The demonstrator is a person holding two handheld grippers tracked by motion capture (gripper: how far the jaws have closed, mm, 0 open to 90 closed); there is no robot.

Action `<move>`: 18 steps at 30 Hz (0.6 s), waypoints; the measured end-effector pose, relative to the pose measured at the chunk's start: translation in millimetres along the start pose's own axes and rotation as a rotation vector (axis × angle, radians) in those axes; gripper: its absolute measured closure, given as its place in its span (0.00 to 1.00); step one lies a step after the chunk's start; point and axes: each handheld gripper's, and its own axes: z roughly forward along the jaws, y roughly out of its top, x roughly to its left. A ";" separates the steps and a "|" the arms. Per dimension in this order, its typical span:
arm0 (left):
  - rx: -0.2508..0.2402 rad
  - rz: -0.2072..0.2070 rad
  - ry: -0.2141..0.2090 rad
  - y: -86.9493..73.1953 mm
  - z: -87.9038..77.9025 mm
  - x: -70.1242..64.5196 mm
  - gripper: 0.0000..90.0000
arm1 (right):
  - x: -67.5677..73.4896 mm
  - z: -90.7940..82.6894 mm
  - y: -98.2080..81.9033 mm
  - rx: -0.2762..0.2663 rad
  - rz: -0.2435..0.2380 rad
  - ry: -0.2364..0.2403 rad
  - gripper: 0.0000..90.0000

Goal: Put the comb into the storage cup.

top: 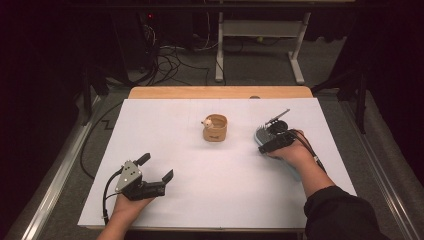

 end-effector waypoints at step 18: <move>-0.003 -0.001 -0.001 -0.3 -0.3 -0.3 0.02 | -0.2 -1.4 1.0 0.004 0.009 -0.005 0.23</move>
